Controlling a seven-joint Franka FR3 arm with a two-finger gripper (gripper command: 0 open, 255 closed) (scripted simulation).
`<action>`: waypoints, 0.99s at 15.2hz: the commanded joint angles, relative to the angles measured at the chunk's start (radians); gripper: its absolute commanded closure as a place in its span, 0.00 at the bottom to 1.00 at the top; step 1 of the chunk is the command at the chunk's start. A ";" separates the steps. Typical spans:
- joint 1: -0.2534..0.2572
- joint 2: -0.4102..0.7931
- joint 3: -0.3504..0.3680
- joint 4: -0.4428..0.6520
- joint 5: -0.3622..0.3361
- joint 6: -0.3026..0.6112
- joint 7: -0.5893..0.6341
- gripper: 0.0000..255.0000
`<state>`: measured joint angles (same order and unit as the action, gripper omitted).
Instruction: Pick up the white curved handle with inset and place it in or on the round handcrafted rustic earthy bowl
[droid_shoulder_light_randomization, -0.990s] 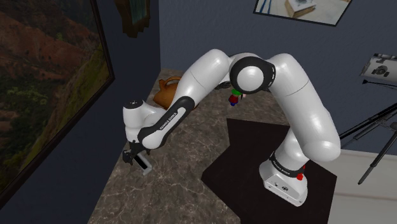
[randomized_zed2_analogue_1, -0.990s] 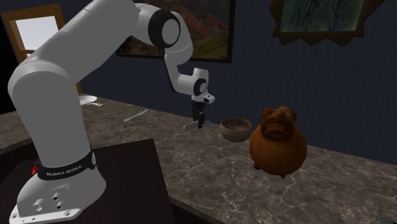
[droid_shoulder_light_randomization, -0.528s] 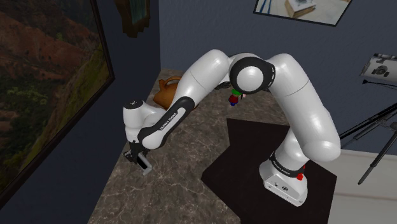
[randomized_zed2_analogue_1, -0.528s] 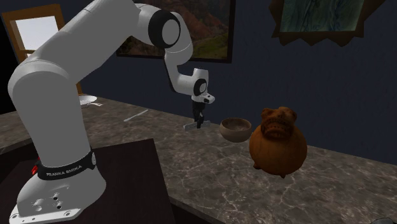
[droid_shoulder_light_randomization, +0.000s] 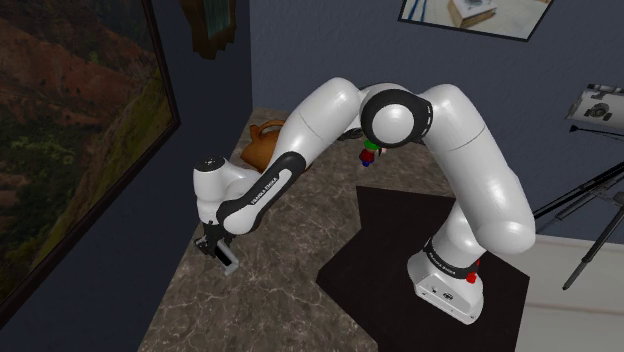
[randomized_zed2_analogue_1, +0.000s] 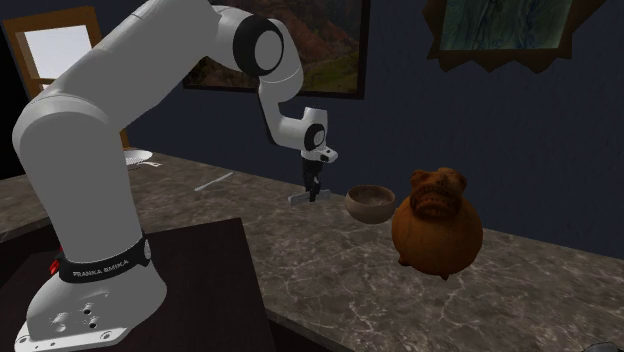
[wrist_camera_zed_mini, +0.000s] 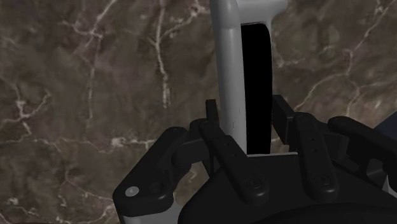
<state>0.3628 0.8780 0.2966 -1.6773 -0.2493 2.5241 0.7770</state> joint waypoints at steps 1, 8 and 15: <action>-0.002 -0.011 0.003 -0.005 0.002 -0.006 0.000 1.00; -0.019 -0.088 0.024 -0.035 0.019 -0.054 -0.006 1.00; -0.036 -0.160 0.045 -0.053 0.039 -0.108 -0.013 1.00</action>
<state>0.3304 0.7280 0.3390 -1.7276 -0.2137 2.4237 0.7664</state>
